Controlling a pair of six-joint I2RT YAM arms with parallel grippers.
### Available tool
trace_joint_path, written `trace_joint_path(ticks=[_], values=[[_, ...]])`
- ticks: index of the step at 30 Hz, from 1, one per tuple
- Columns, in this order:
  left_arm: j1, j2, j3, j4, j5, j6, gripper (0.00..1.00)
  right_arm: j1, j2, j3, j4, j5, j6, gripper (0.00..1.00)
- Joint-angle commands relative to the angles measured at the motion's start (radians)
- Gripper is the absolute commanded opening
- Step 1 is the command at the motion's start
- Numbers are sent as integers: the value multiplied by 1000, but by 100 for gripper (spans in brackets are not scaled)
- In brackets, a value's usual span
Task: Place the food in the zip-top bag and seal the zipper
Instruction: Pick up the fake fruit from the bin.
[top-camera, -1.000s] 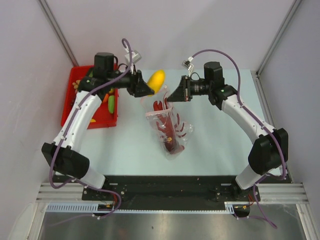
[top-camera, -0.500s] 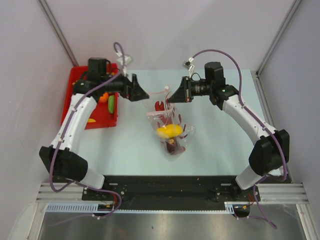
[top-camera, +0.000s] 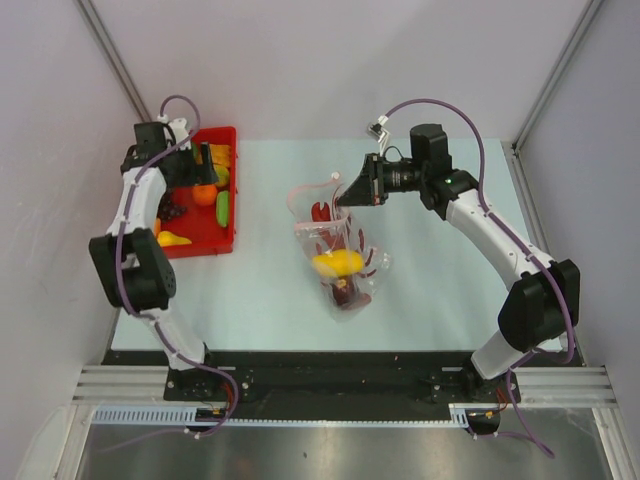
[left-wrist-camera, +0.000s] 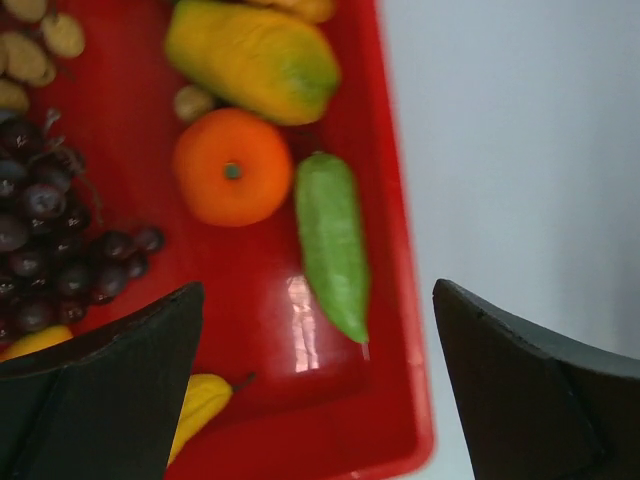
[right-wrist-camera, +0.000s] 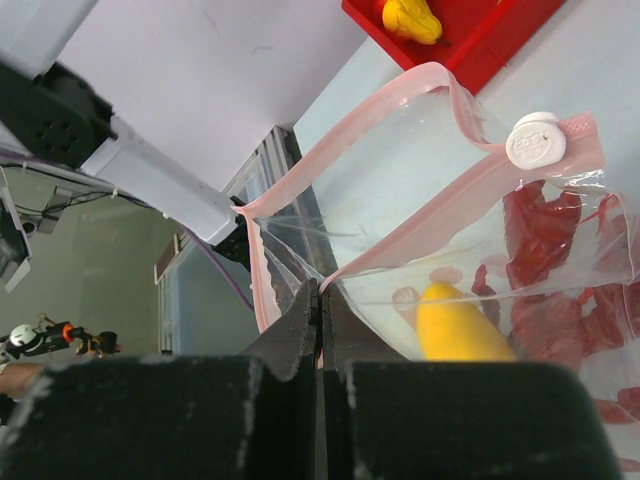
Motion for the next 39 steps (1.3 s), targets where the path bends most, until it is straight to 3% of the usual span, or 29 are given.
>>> trace_joint_path(ticks=[1,11,16,22,25,27,28,31,34,39], values=[[25,126,91,40,-169,0,99,-6,-51,39,11,-13,-21,0],[25,360,181,137,-224,-38,93,-6,-47,39,-2,-2,-19,0],[25,418,214,162,-238,-40,89,-6,-45,39,8,3,-8,0],[25,469,250,119,-219,-15,90,-3,-37,37,6,7,-7,0],[28,464,251,106,-204,-11,85,-2,-36,39,12,7,-4,0],[33,447,250,89,-181,-12,80,1,-34,39,15,4,-1,0],[36,418,248,83,-163,-12,70,0,-33,40,15,6,-4,0],[40,299,228,59,-117,-12,52,-2,-34,39,9,4,-14,0],[36,167,181,80,-10,-30,50,0,-36,40,0,4,-19,0],[-96,-62,184,2,210,-26,51,1,-37,39,-6,0,-30,0]])
